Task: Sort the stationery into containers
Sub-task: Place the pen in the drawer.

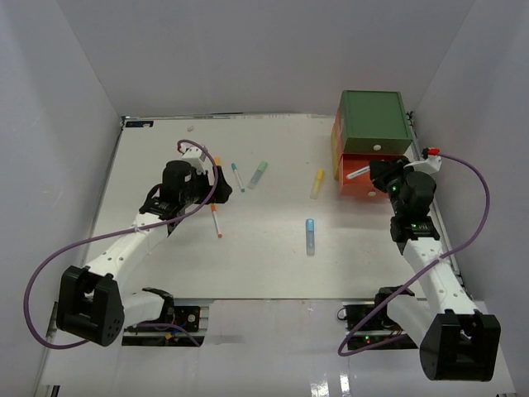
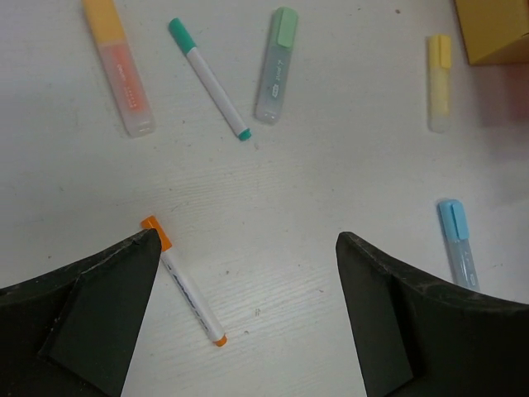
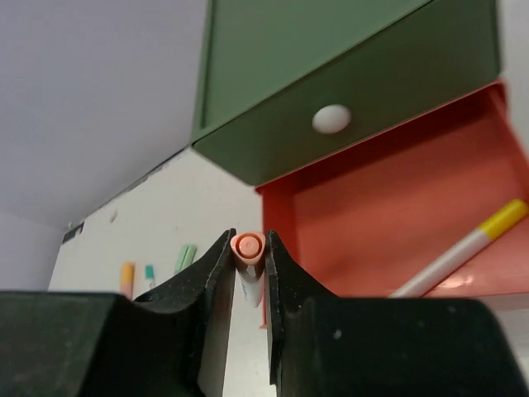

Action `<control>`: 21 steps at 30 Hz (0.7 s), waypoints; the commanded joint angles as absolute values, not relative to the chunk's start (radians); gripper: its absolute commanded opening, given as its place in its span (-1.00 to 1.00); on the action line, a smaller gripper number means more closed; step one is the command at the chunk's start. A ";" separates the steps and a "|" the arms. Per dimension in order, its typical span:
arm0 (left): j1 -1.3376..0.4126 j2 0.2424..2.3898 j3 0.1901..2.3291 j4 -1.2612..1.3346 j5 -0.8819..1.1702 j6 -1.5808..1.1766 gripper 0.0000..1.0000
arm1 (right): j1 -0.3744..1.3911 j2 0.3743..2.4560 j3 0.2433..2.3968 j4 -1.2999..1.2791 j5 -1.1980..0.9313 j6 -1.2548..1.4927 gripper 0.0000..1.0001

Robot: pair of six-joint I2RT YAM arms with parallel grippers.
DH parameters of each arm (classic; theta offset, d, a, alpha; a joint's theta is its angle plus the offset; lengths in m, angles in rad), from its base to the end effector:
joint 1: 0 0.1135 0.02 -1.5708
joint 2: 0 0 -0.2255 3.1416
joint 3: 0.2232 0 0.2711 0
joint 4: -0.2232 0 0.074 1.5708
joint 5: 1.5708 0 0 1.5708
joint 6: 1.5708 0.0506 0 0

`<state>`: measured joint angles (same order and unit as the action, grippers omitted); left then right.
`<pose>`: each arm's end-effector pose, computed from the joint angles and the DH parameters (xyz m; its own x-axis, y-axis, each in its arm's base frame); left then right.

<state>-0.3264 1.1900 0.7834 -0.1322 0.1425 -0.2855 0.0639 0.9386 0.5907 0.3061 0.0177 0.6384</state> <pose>0.2906 -0.1060 0.2097 -0.5882 -0.0952 -0.8031 0.2785 0.9085 -0.3117 0.2797 0.0170 0.2565 -0.0610 0.5931 -0.8028 -0.0122 0.8038 0.5948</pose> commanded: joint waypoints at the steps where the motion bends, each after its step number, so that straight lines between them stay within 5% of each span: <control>1: -0.324 1.206 0.830 -0.188 0.051 -0.325 0.96 | 0.012 0.937 0.586 0.380 0.101 0.680 -0.83; 7: -0.321 1.239 0.859 -0.245 -0.063 -0.359 0.96 | -0.066 1.026 0.613 0.422 0.129 0.690 -0.71; 17: -0.316 1.270 0.880 -0.308 -0.132 -0.406 0.96 | -0.074 1.075 0.669 0.261 0.104 0.640 0.57; 21: -0.316 1.285 0.885 -0.348 -0.155 -0.436 0.96 | -0.074 1.025 0.686 0.166 0.124 0.566 0.82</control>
<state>-0.3218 1.2877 0.8463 -0.3042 -0.1150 -0.4007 -0.0708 1.0725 0.6270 0.2241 0.0914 0.6300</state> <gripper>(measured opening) 0.979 0.895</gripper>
